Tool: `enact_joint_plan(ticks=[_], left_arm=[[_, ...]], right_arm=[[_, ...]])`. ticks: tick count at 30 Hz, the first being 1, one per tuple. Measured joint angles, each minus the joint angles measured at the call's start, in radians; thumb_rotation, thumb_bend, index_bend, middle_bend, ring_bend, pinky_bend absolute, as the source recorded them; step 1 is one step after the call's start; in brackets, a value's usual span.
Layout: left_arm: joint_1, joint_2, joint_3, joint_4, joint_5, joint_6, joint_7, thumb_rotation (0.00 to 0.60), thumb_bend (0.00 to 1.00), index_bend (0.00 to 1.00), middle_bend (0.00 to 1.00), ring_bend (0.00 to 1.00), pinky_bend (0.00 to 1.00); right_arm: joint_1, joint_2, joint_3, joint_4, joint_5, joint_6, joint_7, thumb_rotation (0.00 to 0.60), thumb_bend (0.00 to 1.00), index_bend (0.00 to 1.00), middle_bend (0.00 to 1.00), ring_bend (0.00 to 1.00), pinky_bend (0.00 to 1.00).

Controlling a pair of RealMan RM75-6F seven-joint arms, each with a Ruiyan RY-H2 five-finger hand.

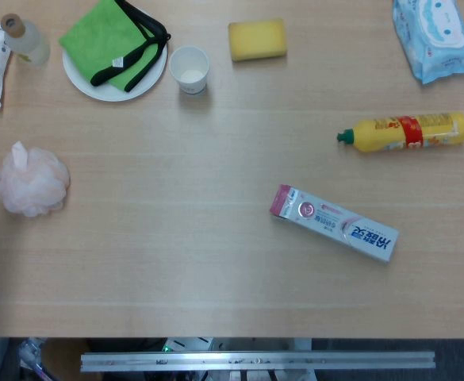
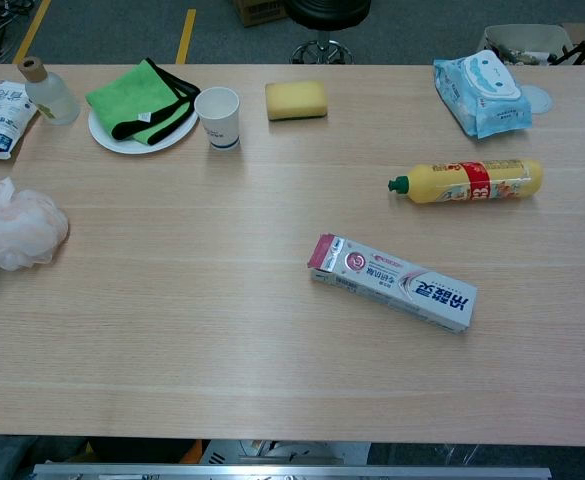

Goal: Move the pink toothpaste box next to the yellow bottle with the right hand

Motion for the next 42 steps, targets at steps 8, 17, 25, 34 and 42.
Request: enact_joint_plan(ticks=[8,17,25,34,42], left_arm=[[0.002,-0.003,0.006,0.008,-0.003,-0.007,-0.007,0.600,0.30,0.28,0.17,0.21,0.38],[0.008,-0.005,0.006,0.009,-0.008,-0.002,-0.007,0.600,0.30,0.28,0.17,0.21,0.38],[0.019,-0.012,0.015,0.029,-0.002,0.008,-0.030,0.600,0.30,0.28,0.17,0.21,0.38],[0.024,-0.021,0.013,0.052,-0.003,0.011,-0.058,0.600,0.30,0.28,0.17,0.21,0.38],[0.024,-0.024,0.014,0.060,-0.007,0.002,-0.064,0.600,0.30,0.28,0.17,0.21,0.38]], right_arm=[[-0.002,-0.004,-0.006,-0.004,0.006,-0.009,-0.006,0.600,0.02,0.36,0.29,0.22,0.32],[0.013,-0.018,0.000,-0.001,0.014,-0.033,0.007,0.600,0.02,0.36,0.29,0.22,0.32],[0.018,-0.039,0.006,-0.052,0.027,-0.040,0.017,0.600,0.02,0.36,0.29,0.22,0.32],[0.039,-0.051,0.012,-0.208,0.080,-0.086,-0.022,0.600,0.02,0.36,0.29,0.22,0.32],[0.080,-0.091,0.008,-0.314,0.178,-0.161,-0.108,0.600,0.02,0.35,0.29,0.22,0.32]])
